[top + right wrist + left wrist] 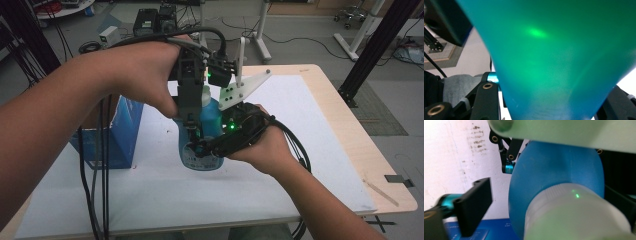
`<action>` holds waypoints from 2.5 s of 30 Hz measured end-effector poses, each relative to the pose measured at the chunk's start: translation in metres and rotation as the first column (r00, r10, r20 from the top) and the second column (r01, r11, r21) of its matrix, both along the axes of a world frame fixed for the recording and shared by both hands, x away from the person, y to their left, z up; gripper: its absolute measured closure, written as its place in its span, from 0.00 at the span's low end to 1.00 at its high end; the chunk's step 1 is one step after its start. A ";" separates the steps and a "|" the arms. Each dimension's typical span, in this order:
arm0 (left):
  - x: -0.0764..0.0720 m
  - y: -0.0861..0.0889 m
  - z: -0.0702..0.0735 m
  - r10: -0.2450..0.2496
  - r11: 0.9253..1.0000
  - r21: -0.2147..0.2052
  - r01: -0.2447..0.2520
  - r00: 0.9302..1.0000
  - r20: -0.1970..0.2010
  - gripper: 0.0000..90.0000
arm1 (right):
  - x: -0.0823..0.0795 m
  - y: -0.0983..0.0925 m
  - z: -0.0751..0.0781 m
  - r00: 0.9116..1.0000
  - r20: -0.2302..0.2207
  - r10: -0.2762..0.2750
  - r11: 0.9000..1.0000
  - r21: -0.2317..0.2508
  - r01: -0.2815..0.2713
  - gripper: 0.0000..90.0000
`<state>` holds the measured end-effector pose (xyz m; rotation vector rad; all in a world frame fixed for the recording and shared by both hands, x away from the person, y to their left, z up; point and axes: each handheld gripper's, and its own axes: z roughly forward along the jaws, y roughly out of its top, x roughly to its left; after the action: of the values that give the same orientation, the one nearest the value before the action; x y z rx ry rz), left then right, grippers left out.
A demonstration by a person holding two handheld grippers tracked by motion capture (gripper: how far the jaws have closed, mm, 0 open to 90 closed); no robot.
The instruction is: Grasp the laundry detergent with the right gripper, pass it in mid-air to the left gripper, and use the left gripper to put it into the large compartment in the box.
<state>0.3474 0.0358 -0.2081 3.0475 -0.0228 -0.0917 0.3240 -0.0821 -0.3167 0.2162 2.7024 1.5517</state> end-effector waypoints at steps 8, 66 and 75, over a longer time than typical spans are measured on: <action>0.000 -0.001 0.001 -0.002 1.000 0.001 0.002 1.000 0.008 0.12 | 0.000 -0.001 0.000 1.000 0.004 -0.001 1.000 -0.003 0.001 0.51; -0.004 -0.012 0.008 -0.013 0.999 0.040 0.014 1.000 -0.016 0.42 | 0.000 -0.007 0.001 1.000 0.018 0.008 0.998 0.063 -0.009 0.50; -0.001 -0.009 0.007 0.000 0.999 0.051 0.001 1.000 -0.021 0.42 | -0.001 -0.017 0.001 1.000 -0.022 0.003 0.997 0.083 -0.001 0.30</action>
<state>0.3467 0.0271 -0.2008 3.0969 -0.0207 -0.1256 0.3225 -0.0996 -0.3156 0.2337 2.6581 1.6741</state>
